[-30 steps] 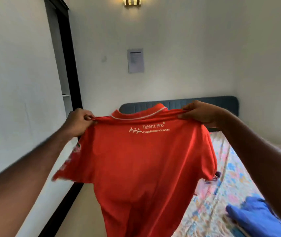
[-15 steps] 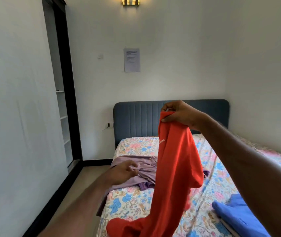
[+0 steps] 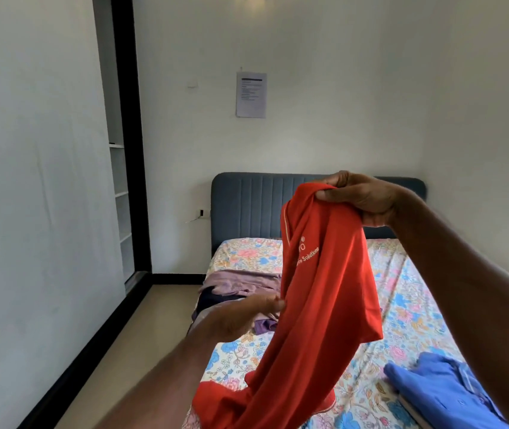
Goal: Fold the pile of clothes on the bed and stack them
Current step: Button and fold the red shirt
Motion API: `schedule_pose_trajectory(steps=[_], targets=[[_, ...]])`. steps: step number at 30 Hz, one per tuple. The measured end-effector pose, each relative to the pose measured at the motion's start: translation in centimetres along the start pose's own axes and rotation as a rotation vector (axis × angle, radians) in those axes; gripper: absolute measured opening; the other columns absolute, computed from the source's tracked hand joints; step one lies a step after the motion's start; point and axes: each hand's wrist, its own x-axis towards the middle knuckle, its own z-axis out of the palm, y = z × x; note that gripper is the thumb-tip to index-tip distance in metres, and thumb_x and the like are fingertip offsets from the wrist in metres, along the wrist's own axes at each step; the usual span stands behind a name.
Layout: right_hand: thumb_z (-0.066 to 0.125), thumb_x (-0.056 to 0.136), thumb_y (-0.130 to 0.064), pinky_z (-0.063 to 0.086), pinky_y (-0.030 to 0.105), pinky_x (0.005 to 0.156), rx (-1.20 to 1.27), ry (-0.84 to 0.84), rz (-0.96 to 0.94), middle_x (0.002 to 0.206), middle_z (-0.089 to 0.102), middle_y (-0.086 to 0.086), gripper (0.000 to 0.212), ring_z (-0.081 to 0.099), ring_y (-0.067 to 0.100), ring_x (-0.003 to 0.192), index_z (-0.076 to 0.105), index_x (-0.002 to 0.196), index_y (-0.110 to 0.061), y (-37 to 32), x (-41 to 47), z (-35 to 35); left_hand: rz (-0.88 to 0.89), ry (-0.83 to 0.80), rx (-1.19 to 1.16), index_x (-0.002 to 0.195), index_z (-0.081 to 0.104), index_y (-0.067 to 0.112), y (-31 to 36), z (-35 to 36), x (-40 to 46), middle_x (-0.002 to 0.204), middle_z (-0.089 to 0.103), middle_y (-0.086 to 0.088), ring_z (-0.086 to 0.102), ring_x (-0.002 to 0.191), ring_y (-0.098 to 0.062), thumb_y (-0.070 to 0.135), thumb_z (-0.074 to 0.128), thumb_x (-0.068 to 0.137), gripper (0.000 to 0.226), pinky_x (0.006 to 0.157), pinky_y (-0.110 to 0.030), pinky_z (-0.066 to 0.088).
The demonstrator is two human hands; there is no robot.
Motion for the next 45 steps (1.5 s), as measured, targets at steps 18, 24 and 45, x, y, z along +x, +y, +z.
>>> schedule_pose_trajectory(steps=[18,24,45], targets=[[0.064,0.089,0.013,0.055,0.027,0.094,-0.554,0.341,0.018,0.109,0.076,0.005,0.054,0.067,0.012,0.094,0.069,0.128,-0.024,2.0,0.6,-4.2,-0.028,0.573,-0.095,0.106,0.066,0.022,2.8,-7.3,-2.1,0.097,0.071,-0.001,0.063,0.087,-0.017,0.025,0.051,0.105,0.015,0.075,-0.033,0.046],[0.069,0.091,-0.028,0.049,0.033,0.076,-1.380,0.437,0.409,0.084,0.068,0.008,0.020,0.069,0.033,0.097,0.076,0.089,-0.009,3.9,0.0,-5.5,0.200,0.918,0.658,0.078,0.046,0.017,8.2,-12.4,-2.8,0.068,0.047,0.005,0.041,0.061,-0.008,0.018,0.066,0.094,0.026,0.058,-0.035,0.032],[0.063,0.090,-0.032,0.053,0.042,0.079,-1.030,1.140,-0.171,0.097,0.073,0.011,0.021,0.066,0.034,0.095,0.076,0.105,-0.026,-3.7,-3.5,-4.3,0.671,1.067,1.153,0.087,0.055,0.015,21.5,-14.8,-10.3,0.066,0.056,-0.008,0.052,0.060,-0.021,0.030,0.061,0.100,0.021,0.059,-0.034,0.039]])
